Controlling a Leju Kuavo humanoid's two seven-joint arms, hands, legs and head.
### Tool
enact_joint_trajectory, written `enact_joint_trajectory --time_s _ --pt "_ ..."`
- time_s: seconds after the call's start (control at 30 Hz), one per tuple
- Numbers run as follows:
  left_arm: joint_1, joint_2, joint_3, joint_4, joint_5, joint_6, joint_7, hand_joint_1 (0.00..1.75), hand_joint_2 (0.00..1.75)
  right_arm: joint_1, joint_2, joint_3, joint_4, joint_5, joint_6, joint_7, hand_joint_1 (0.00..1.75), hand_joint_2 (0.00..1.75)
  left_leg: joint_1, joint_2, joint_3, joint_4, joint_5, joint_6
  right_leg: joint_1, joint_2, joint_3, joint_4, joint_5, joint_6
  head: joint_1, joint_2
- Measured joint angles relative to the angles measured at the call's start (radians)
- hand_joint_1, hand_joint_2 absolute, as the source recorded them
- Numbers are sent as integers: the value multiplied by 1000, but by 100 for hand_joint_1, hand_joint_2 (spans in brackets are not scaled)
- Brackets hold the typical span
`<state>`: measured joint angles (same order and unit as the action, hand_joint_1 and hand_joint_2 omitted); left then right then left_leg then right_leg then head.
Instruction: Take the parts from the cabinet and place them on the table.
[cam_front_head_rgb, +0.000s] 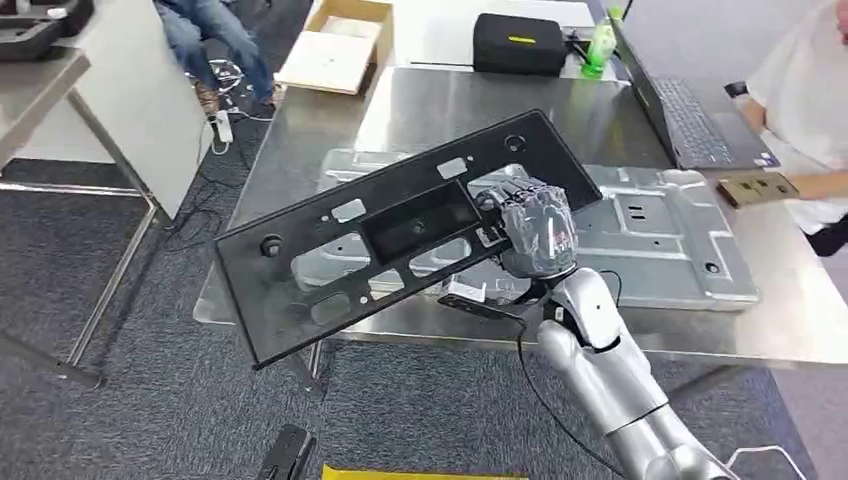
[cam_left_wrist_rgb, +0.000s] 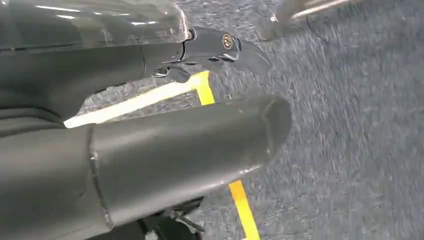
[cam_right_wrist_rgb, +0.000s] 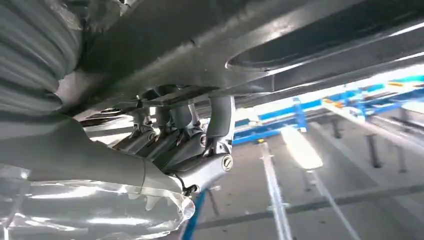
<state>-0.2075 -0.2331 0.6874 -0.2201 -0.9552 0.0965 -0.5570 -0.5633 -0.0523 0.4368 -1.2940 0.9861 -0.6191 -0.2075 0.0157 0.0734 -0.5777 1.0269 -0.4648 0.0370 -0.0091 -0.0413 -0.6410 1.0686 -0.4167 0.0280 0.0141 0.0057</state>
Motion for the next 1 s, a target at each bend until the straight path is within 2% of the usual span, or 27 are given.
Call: enact_joint_trajectory --time_s 0.03,0.07,0.1,0.17,0.2,0.23,0.27,0.3,0.33,0.37,0.4,0.43,0.47,0.5,0.53,0.57,0.6,0.67,0.7,0.73,0.77,0.83,0.87,0.9,0.93,1.0 --pt "0 0 -1 0 0 0 0 0 0 -3 -1 -2 2 -3 -2 0 175 175 -5 10 0 0 -2 -5 16 -52 15 -37 -18 -11 0 0" --pt "0 1 -2 0 -1 0 0 0 0 -4 -1 -3 6 -5 -4 0 175 175 -9 17 0 1 -4 -10 18 -33 11 -40 -10 -17 0 0" --pt "-2 1 -3 0 -2 0 0 0 0 -4 -3 -5 9 -8 -8 0 175 175 -10 28 3 1 -6 -14 19 -21 8 -39 -9 -18 0 0" --pt "-4 1 -5 0 -2 -3 0 0 0 -2 -5 -13 16 -10 -8 0 175 175 -13 49 11 -5 -7 -25 18 2 8 -43 -6 -29 0 0" --pt "-5 1 -6 0 -4 -3 0 0 0 1 -5 -16 17 -10 -8 0 175 175 -8 33 9 2 -21 -31 3 12 17 -53 0 -35 0 0" --pt "-5 1 -6 0 -4 -3 0 0 0 -2 -6 -17 19 -10 -10 0 175 175 -6 -13 0 33 -42 -34 3 21 18 -56 3 -42 0 0" --pt "-5 1 -6 0 -4 -3 0 0 0 -4 -5 -17 22 -11 -10 0 175 175 -3 -45 -33 104 -83 -36 3 31 16 -56 4 -47 -2 0" --pt "-3 1 -6 0 -4 -3 0 0 0 -2 -3 -17 24 -11 -10 1 175 175 -3 -59 -72 190 -123 -38 3 45 15 -56 4 -48 -1 0" --pt "0 2 -6 0 -4 -3 0 0 0 -1 -3 -17 27 -11 -10 1 175 175 -3 -65 -111 267 -150 -40 3 59 14 -55 5 -48 -1 0" --pt "2 2 -6 0 -3 -3 1 0 0 1 -3 -17 31 -11 -10 1 175 175 -3 -66 -134 309 -153 -42 4 73 13 -53 5 -48 -1 0" --pt "3 3 -6 0 -2 -3 0 0 0 4 -3 -17 33 -11 -10 1 175 175 -3 -66 -136 306 -136 -42 4 85 12 -49 4 -48 -1 0" --pt "2 3 -6 0 -2 -3 0 0 0 6 -3 -17 34 -11 -10 0 175 175 -3 -67 -113 250 -92 -40 3 102 11 -45 3 -48 -2 0" --pt "1 3 -6 0 -2 -3 0 0 0 6 -3 -17 34 -11 -10 0 175 175 -2 -73 -78 169 -45 -38 3 115 11 -41 2 -46 -1 0" --pt "1 3 -6 0 -2 -3 0 0 0 5 -3 -17 34 -11 -10 0 175 175 0 -94 -38 80 1 -34 2 128 11 -36 -1 -42 -2 0" --pt "1 4 -6 0 -2 -4 0 0 0 4 -3 -17 36 -11 -10 0 175 175 3 -143 -21 35 2 -30 2 137 6 -31 -3 -39 0 0" --pt "-1 4 -6 0 -2 -6 0 0 0 2 -3 -18 39 -11 -10 2 175 175 6 -145 -12 13 -6 -30 4 151 -4 -23 -3 -32 -1 0" --pt "-1 4 -6 0 -2 -6 0 0 0 2 -3 -19 41 -11 -12 2 175 175 1 -137 -14 16 -5 -28 -1 157 -9 -26 2 -23 -1 0" --pt "-2 4 -7 0 -2 -7 0 0 0 6 -6 -30 48 -11 -16 2 175 175 -3 -120 -12 12 2 -17 -4 177 -13 -34 10 -8 -1 0" --pt "-3 0 -8 0 -2 -9 0 0 0 8 -10 -34 51 -11 -16 1 175 175 6 -105 -9 -1 11 -5 -5 168 -14 -30 7 -6 -2 0" --pt "-5 2 -8 0 -2 -10 0 0 0 7 -12 -43 54 -11 -19 0 175 175 6 -95 -6 -5 13 -1 2 114 -23 -11 -9 -1 3 0" --pt "-5 2 -8 0 -2 -10 0 0 0 5 -12 -47 57 -12 -21 1 175 175 5 -84 -6 -7 14 5 1 78 -48 43 -45 4 3 0" --pt "-1 3 -9 0 -2 -11 0 0 0 7 -12 -51 65 -13 -25 1 175 175 3 -61 -7 -7 12 7 -5 54 -121 196 -115 13 4 0" --pt "1 4 -9 0 -2 -12 0 0 0 9 -12 -54 70 -13 -25 0 175 175 3 -56 -7 -7 11 6 -8 50 -149 252 -131 18 4 0" --pt "1 4 -9 0 -2 -12 0 0 0 11 -12 -56 78 -10 -25 -1 175 175 3 -46 -7 -6 10 5 -12 47 -151 259 -121 20 4 0" --pt "0 4 -9 0 -2 -13 0 0 0 12 -13 -60 86 -8 -25 -1 175 175 4 -41 -7 -6 9 4 -16 44 -129 218 -91 22 4 0" --pt "0 4 -11 0 -2 -13 -1 0 0 11 -16 -71 98 -3 -27 -1 175 175 4 -34 -3 -6 7 0 -17 36 -40 59 -16 18 4 0"
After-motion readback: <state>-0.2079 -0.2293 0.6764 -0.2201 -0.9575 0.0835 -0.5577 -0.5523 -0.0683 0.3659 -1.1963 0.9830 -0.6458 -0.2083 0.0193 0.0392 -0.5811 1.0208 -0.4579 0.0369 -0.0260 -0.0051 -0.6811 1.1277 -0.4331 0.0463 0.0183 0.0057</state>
